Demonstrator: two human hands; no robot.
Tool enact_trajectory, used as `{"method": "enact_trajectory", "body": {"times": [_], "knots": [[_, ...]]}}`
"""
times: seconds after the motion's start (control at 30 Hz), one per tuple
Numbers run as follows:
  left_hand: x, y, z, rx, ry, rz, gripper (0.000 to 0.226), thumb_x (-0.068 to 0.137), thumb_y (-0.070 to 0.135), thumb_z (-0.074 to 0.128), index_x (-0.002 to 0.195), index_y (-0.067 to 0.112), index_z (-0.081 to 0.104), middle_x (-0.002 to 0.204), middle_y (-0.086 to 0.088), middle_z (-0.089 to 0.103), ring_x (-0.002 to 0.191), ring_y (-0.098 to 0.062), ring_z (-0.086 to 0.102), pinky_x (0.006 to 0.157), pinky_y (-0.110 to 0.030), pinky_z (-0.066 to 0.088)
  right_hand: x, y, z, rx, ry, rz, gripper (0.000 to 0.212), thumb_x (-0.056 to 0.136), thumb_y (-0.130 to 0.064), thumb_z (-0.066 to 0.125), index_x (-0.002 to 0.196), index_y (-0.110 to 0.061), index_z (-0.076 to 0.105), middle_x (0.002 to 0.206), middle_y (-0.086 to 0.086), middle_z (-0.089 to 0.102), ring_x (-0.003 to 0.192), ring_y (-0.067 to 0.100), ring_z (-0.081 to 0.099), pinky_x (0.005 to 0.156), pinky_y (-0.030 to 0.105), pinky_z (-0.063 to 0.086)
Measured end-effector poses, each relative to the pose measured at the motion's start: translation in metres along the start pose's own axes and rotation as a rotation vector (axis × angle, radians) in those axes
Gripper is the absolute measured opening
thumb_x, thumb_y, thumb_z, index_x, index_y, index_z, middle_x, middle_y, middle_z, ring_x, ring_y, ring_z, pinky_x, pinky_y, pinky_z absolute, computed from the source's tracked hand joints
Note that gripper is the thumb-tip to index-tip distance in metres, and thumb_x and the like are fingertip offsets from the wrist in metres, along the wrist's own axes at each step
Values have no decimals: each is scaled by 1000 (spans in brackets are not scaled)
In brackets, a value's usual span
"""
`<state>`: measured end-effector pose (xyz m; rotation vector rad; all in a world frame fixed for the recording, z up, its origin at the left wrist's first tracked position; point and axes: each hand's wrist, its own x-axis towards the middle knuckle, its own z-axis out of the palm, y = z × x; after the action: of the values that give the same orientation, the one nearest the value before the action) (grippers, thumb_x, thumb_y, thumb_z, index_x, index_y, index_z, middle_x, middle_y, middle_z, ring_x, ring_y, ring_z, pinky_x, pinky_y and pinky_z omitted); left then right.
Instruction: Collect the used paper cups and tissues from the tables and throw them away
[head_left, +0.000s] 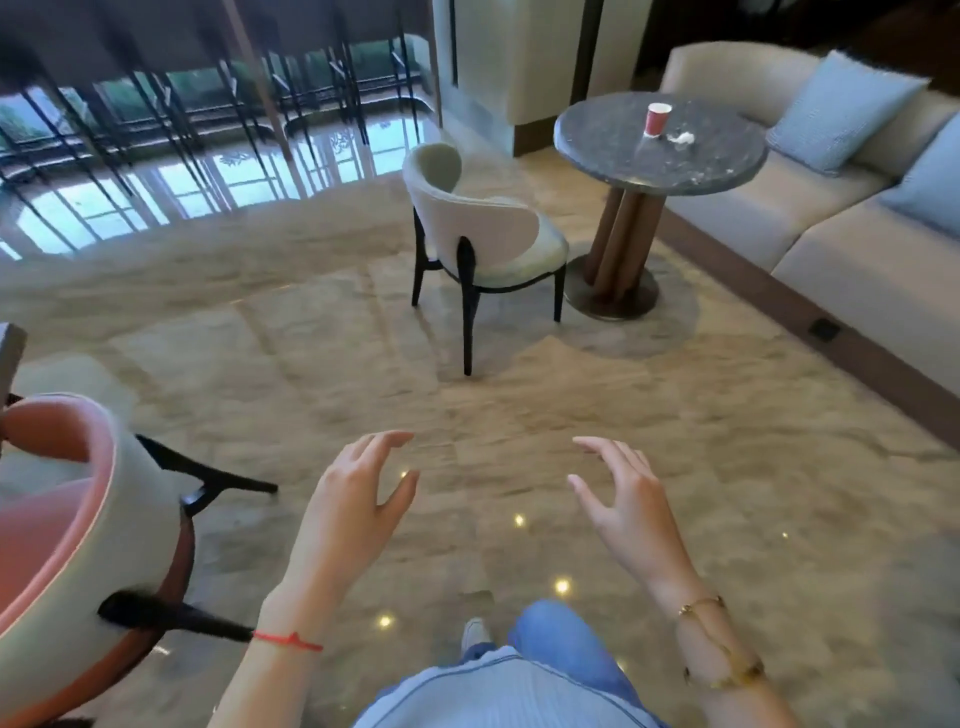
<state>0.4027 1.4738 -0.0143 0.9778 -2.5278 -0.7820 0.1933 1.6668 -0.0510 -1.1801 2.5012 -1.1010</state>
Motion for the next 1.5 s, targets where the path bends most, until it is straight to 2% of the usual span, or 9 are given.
{"method": "enact_trajectory", "body": {"times": [0.2, 0.4, 0.63, 0.97, 1.07, 1.2, 1.33, 1.5], "knots": [[125, -7, 12, -1, -95, 66, 36, 88, 26, 67, 123, 20, 60, 121, 7, 62, 114, -14, 58, 96, -32, 47, 91, 26, 6, 2, 45, 123, 36, 87, -19, 68, 121, -23, 59, 115, -10, 60, 114, 12, 50, 95, 15, 32], [251, -8, 48, 16, -112, 84, 37, 88, 27, 67, 124, 22, 60, 121, 8, 62, 114, -13, 57, 96, -26, 44, 203, 73, 13, 5, 70, 162, 35, 87, -22, 67, 121, -26, 58, 113, -13, 58, 113, 10, 49, 92, 12, 30], [432, 31, 82, 3, -105, 111, 39, 89, 27, 66, 126, 24, 58, 124, 9, 60, 113, -12, 57, 94, -26, 45, 373, 132, -25, -19, 139, 161, 35, 86, -26, 66, 120, -31, 57, 110, -16, 57, 107, 9, 50, 89, 9, 31], [648, 88, 144, -58, -160, 194, 40, 87, 23, 68, 125, 23, 59, 119, 10, 62, 105, -14, 60, 92, -32, 48, 564, 198, -56, -39, 179, 209, 35, 87, -22, 67, 122, -25, 59, 114, -10, 60, 111, 11, 51, 94, 24, 43], [711, 98, 168, -67, -179, 223, 39, 86, 20, 68, 123, 22, 60, 118, 11, 62, 100, -17, 60, 87, -29, 47, 611, 223, -55, -40, 171, 251, 35, 88, -25, 66, 123, -27, 58, 116, -11, 59, 113, 8, 50, 93, 20, 42], [805, 112, 199, -79, -207, 264, 39, 86, 19, 67, 125, 22, 58, 119, 6, 62, 109, -19, 58, 88, -33, 47, 687, 259, -59, -39, 183, 282, 35, 88, -25, 65, 122, -28, 58, 115, -12, 59, 113, 7, 50, 92, 19, 42], [906, 134, 227, -71, -205, 307, 41, 90, 29, 64, 130, 24, 54, 124, 6, 59, 115, -13, 55, 93, -30, 45, 779, 294, -79, -33, 235, 302, 35, 86, -19, 68, 120, -23, 60, 114, -9, 60, 111, 13, 53, 94, 28, 46], [1027, 173, 264, -93, -231, 390, 46, 89, 29, 65, 132, 26, 50, 125, 10, 58, 110, -8, 56, 86, -19, 40, 890, 335, -112, -67, 325, 317, 33, 86, -14, 69, 118, -17, 62, 113, -3, 62, 108, 17, 55, 96, 31, 45]]}}
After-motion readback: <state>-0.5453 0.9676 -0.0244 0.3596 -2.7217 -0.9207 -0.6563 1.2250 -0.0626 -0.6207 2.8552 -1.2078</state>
